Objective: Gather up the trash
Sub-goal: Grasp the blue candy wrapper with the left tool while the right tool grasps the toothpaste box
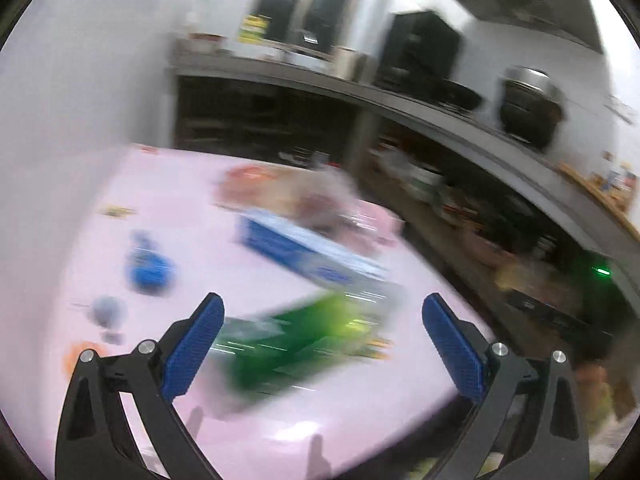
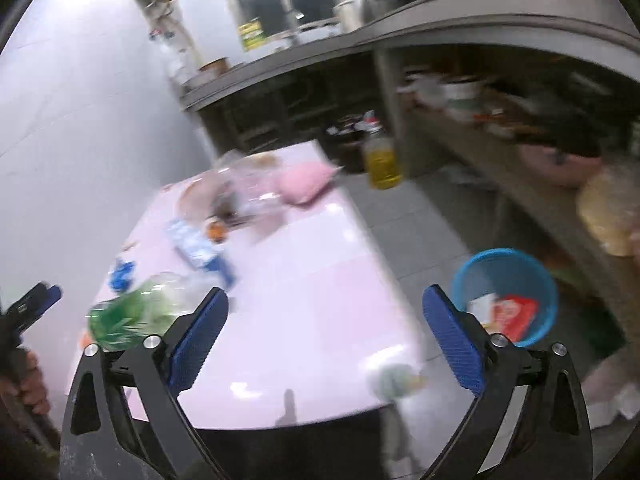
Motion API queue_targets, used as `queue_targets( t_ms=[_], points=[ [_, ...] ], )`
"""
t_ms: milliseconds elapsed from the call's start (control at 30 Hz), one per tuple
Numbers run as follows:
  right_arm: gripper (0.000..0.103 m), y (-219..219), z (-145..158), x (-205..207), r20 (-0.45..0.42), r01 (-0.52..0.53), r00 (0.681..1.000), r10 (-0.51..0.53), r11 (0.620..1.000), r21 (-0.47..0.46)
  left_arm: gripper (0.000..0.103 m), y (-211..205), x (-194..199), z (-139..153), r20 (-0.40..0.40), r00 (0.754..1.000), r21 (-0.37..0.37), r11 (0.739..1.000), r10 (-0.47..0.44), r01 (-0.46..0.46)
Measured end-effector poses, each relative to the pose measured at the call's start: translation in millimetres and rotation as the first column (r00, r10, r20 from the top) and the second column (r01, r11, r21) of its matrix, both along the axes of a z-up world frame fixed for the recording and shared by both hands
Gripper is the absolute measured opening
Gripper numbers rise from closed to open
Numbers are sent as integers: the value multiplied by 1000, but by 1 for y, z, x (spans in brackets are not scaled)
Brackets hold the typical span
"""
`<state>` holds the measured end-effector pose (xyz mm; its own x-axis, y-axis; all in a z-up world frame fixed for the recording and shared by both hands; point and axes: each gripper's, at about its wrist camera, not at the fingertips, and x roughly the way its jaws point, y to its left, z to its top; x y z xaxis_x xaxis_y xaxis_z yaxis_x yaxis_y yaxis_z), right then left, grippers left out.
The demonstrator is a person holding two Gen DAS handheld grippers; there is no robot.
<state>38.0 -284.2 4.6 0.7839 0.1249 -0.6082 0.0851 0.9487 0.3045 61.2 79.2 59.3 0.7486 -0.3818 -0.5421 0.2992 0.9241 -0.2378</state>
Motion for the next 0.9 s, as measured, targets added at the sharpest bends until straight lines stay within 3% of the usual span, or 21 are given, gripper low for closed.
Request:
queue_targets(
  t_ms=[133,300,500,700,900],
  points=[
    [83,34,8,19,-7,-109,994,109,994,9,91,52,45,-13,-38,984,69,982,177,-174],
    [76,65,25,57,-15,-295,955,295,955,-21,81,77,108,-38,-140,959,155,962,246,-224],
    [62,111,38,127,-115,-514,853,510,858,-13,71,83,153,-74,-253,937,188,962,241,-197],
    [60,161,12,187,-316,-661,727,610,746,-83,54,83,166,-92,-301,923,179,965,240,-193],
    [51,178,-14,214,-429,-697,679,596,707,-121,46,82,168,-98,-299,923,178,965,242,-195]
  ],
)
